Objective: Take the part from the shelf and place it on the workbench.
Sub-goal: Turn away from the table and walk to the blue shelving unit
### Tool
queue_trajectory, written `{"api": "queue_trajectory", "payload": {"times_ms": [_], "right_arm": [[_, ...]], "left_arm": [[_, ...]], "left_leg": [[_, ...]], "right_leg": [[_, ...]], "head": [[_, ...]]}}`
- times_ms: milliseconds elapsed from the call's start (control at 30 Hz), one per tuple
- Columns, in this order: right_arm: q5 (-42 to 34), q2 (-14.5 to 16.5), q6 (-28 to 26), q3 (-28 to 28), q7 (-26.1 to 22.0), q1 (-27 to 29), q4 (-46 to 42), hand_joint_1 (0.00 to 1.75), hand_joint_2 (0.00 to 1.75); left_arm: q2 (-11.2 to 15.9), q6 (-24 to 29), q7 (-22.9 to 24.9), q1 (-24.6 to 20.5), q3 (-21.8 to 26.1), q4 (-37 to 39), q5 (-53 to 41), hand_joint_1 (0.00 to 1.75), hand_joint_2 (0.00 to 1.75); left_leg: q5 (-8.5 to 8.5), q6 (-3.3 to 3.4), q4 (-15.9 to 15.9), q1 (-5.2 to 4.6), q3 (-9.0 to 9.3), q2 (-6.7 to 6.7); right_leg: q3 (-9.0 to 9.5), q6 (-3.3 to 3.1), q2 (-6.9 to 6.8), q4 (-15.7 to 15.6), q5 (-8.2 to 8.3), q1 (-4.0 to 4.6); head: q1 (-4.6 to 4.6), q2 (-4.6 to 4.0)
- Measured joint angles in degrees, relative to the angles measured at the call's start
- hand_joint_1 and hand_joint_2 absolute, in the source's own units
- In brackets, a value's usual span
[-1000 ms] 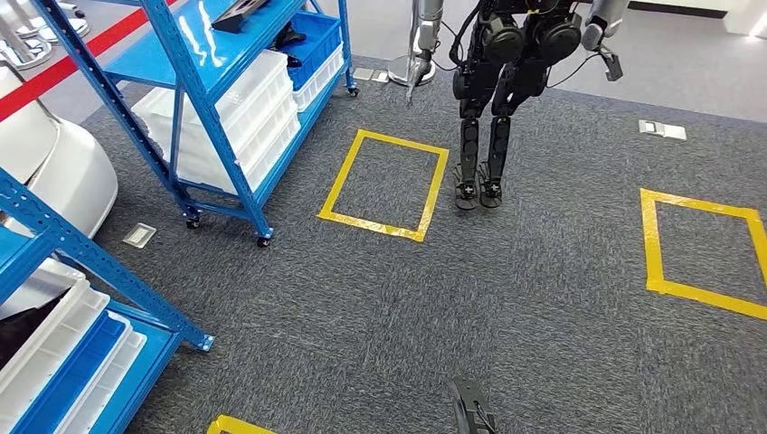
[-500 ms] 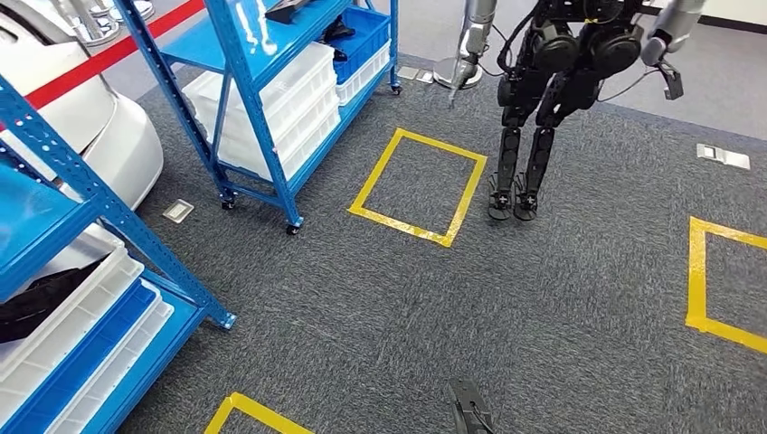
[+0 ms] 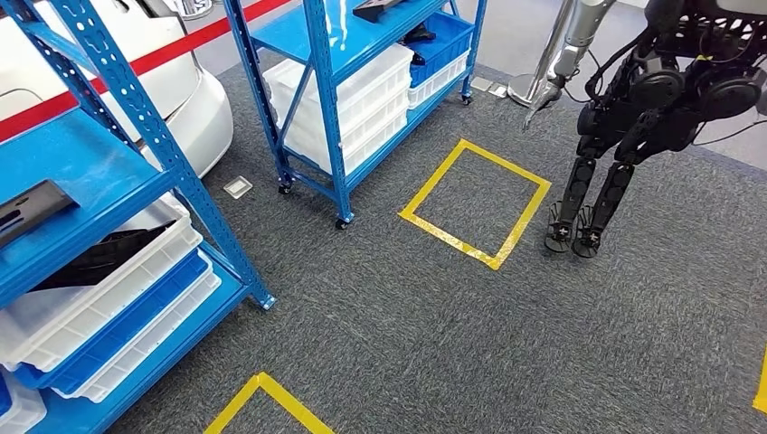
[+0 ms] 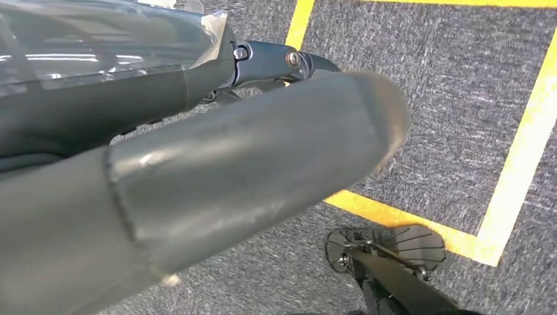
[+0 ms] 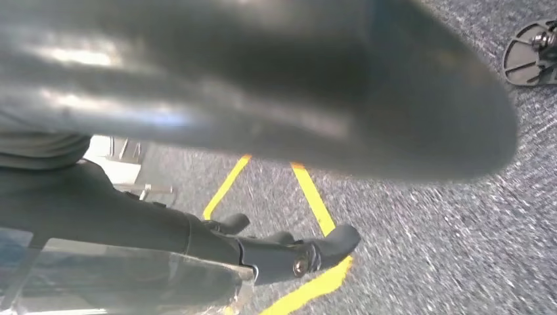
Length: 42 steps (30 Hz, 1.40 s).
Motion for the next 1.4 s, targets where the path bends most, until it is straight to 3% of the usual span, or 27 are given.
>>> {"api": "queue_trajectory", "payload": {"times_ms": [100,167,233,300,333,367,433,500,533,600,667,733,800,833,867,900,933,967,1033,1100,1133,1200,1233,1300,1333,1367,1400], "right_arm": [[-0.15,-0.29,-0.22,-0.08,1.24,-0.20,0.34,0.00,0.00],[-0.27,-0.66,-0.28,-0.18,1.78,-0.17,0.45,0.00,0.00],[-0.44,-1.08,-0.31,-0.30,2.15,0.04,0.64,0.00,0.00],[-0.55,-1.34,-0.33,-0.43,2.35,0.13,0.84,0.00,0.00],[-0.56,-1.43,-0.33,-0.49,2.44,0.10,0.91,0.00,0.00],[-0.57,-1.47,-0.32,-0.54,2.52,0.06,0.94,0.00,0.00],[-0.57,-1.43,-0.32,-0.62,2.67,-0.03,0.96,0.00,0.00],[-0.57,-1.33,-0.31,-0.68,2.74,-0.08,0.97,0.00,0.00],[-0.56,-1.33,-0.31,-0.70,2.77,-0.16,0.97,0.00,0.00],[-0.46,-1.37,-0.31,-0.73,2.89,-0.43,0.97,0.00,0.00],[-0.19,-1.39,-0.31,-0.74,3.06,-0.55,0.98,0.00,0.00],[0.08,-1.56,-0.31,-0.74,3.15,-0.39,1.02,0.00,0.00],[0.19,-1.79,-0.31,-0.74,3.16,-0.21,1.13,0.00,0.00],[0.21,-1.87,-0.31,-0.74,3.17,-0.16,1.18,0.00,0.00],[0.24,-1.91,-0.31,-0.74,3.17,-0.14,1.21,0.00,0.00],[0.28,-1.97,-0.31,-0.74,3.17,-0.16,1.21,0.00,0.00],[0.33,-2.00,-0.31,-0.74,3.17,-0.19,1.22,0.00,0.00],[0.38,-2.03,-0.31,-0.74,3.17,-0.23,1.23,0.00,0.00],[0.46,-2.09,-0.31,-0.74,3.15,-0.41,1.25,0.00,0.00],[0.52,-2.07,-0.29,-0.74,3.06,-0.61,1.26,0.00,0.00],[0.52,-2.01,-0.28,-0.74,2.98,-0.67,1.26,0.00,0.00],[0.52,-1.85,-0.26,-0.75,2.76,-0.57,1.26,0.00,0.00],[0.51,-1.80,-0.26,-0.75,2.69,-0.45,1.26,0.00,0.00],[0.49,-1.72,-0.26,-0.77,2.64,-0.26,1.27,0.00,0.00],[0.47,-1.68,-0.26,-0.78,2.63,-0.26,1.28,0.00,0.00],[0.45,-1.66,-0.26,-0.78,2.63,-0.30,1.28,0.00,0.00],[0.44,-1.61,-0.26,-0.78,2.63,-0.36,1.28,0.00,0.00]], "left_arm": [[0.29,-0.16,-0.05,-0.10,0.23,0.00,-0.19,0.00,0.00],[0.38,-0.30,-0.15,-0.09,0.28,0.01,-0.31,0.00,0.00],[0.39,-0.39,-0.26,-0.28,0.29,0.02,-0.51,0.00,0.00],[0.39,-0.43,-0.30,-0.37,0.29,0.02,-0.69,0.00,0.00],[0.39,-0.45,-0.30,-0.33,0.29,0.02,-0.75,0.00,0.00],[0.41,-0.46,-0.30,-0.29,0.30,0.02,-0.75,0.00,0.00],[0.54,-0.47,-0.32,-0.38,0.31,0.01,-0.75,0.00,0.00],[0.70,-0.46,-0.35,-0.73,0.31,0.00,-0.76,0.00,0.00],[0.76,-0.46,-0.36,-0.85,0.31,0.00,-0.77,0.00,0.00],[0.82,-0.45,-0.37,-0.81,0.33,0.00,-0.78,0.00,0.00],[0.82,-0.45,-0.38,-0.66,0.34,0.00,-0.80,0.00,0.00],[0.73,-0.45,-0.39,-0.79,0.37,0.00,-0.82,0.00,0.00],[0.60,-0.45,-0.44,-0.95,0.38,0.01,-0.82,0.00,0.00],[0.52,-0.45,-0.46,-0.92,0.38,0.02,-0.82,0.00,0.00],[0.46,-0.45,-0.49,-0.87,0.38,0.02,-0.82,0.00,0.00],[0.42,-0.44,-0.49,-0.81,0.38,0.02,-0.82,0.00,0.00],[0.42,-0.42,-0.50,-0.78,0.39,0.02,-0.83,0.00,0.00],[0.43,-0.40,-0.51,-0.77,0.42,0.02,-0.84,0.00,0.00],[0.51,-0.34,-0.62,-0.76,0.48,0.02,-0.89,0.00,0.00],[0.58,-0.30,-0.80,-0.63,0.59,0.03,-1.01,0.00,0.00],[0.59,-0.29,-0.91,-0.49,0.64,0.03,-1.14,0.00,0.00],[0.60,-0.29,-1.10,-0.34,0.72,0.05,-1.41,0.00,0.00],[0.60,-0.29,-1.20,-0.35,0.72,0.06,-1.52,0.00,0.00],[0.64,-0.30,-1.31,-0.42,0.73,0.07,-1.63,0.00,0.00],[0.64,-0.30,-1.34,-0.38,0.74,0.07,-1.68,0.00,0.00],[0.64,-0.30,-1.35,-0.31,0.74,0.07,-1.70,0.00,0.00],[0.66,-0.30,-1.36,-0.25,0.75,0.07,-1.72,0.00,0.00]], "left_leg": [[-0.20,-0.57,0.26,0.19,-0.12,-0.49],[-2.05,-1.00,3.05,0.33,-1.37,1.95],[-5.70,-1.32,9.65,0.33,-4.55,4.81],[-7.77,-1.29,15.28,0.38,-7.41,5.52],[-7.36,-1.08,15.63,0.35,-7.59,5.63],[-6.04,-0.72,13.93,0.24,-6.68,5.82],[-2.68,0.65,6.44,-0.43,-2.54,8.04],[-1.32,1.70,1.32,-1.22,0.07,10.15],[-1.46,1.85,0.87,-1.43,0.13,10.22],[-0.94,2.04,0.15,-1.37,0.31,8.88],[-0.05,2.18,-0.96,-0.90,0.83,7.61],[0.51,2.26,-1.47,-0.57,0.95,6.30],[0.66,2.24,-1.43,-0.42,0.78,4.66],[0.68,2.13,-1.39,-0.31,0.77,3.84],[0.69,1.94,-1.33,-0.14,0.80,2.99],[0.64,1.64,-1.22,0.05,0.84,2.17],[0.54,1.25,-0.99,0.19,0.78,1.41],[0.35,0.77,-0.60,0.20,0.59,0.68],[0.03,0.07,-0.03,0.08,0.15,-0.36],[0.00,-0.32,0.08,0.28,-0.07,-1.19],[-0.31,-0.50,0.59,0.39,-0.31,-0.63],[-2.48,-0.94,4.33,0.47,-2.11,2.13],[-4.28,-1.11,7.81,0.41,-3.86,3.93],[-7.00,-1.21,14.83,0.43,-7.67,5.40],[-6.98,-1.07,16.35,0.42,-8.65,5.62],[-5.95,-0.80,15.84,0.37,-8.58,5.77],[-4.05,-0.33,13.11,0.23,-7.33,6.12]], "right_leg": [[0.37,-1.60,-1.30,-0.11,0.33,0.14],[0.42,-2.32,-2.33,-0.18,0.36,0.23],[0.40,-2.91,-3.54,-0.19,0.26,0.58],[0.38,-3.28,-4.93,-0.18,0.09,0.97],[0.41,-3.43,-5.60,-0.18,0.01,1.17],[0.51,-3.53,-6.24,-0.19,-0.07,1.37],[0.86,-3.69,-7.52,-0.21,-0.24,1.77],[1.10,-3.57,-8.77,-0.25,-0.45,1.98],[1.19,-3.38,-9.35,-0.29,-0.53,1.94],[1.39,-2.95,-10.13,-0.35,-0.69,1.93],[0.87,-2.68,-7.83,1.43,-1.83,1.86],[-1.78,-2.77,-4.33,7.48,-4.74,1.46],[-4.99,-2.53,-3.16,14.21,-7.25,1.08],[-5.55,-2.08,-3.05,15.30,-7.34,0.89],[-5.00,-1.40,-2.96,14.06,-6.44,0.68],[-3.46,-0.61,-2.66,10.75,-4.84,0.39],[-1.58,0.15,-1.61,6.59,-3.18,-0.04],[-0.04,0.43,-0.61,3.03,-1.88,-0.22],[1.31,-0.15,0.64,-0.24,-1.00,-0.32],[1.65,-1.30,-0.39,-0.28,-0.98,-0.16],[1.88,-1.72,-0.96,-0.32,-0.93,-0.16],[2.08,-2.39,-2.18,-0.40,-0.89,-0.07],[2.12,-2.62,-2.82,-0.39,-0.97,0.14],[2.14,-2.96,-4.22,-0.38,-1.21,0.53],[2.21,-3.13,-4.93,-0.38,-1.34,0.71],[2.35,-3.31,-5.60,-0.38,-1.48,0.88],[2.54,-3.49,-6.25,-0.39,-1.62,1.07]], "head": [[-0.31,0.01],[-0.50,0.01],[-0.69,0.01],[-0.69,0.00],[-0.70,0.00],[-0.70,-0.01],[-0.67,0.00],[-0.56,0.01],[-0.51,0.01],[-0.52,0.00],[-0.45,0.00],[-0.33,0.01],[-0.26,0.01],[-0.25,0.01],[-0.23,0.00],[-0.24,0.00],[-0.16,0.00],[-0.08,0.00],[-0.12,0.01],[-0.29,0.00],[-0.33,0.00],[-0.55,0.00],[-0.68,0.00],[-0.76,0.00],[-0.78,-0.01],[-0.78,-0.01],[-0.78,-0.01]]}}
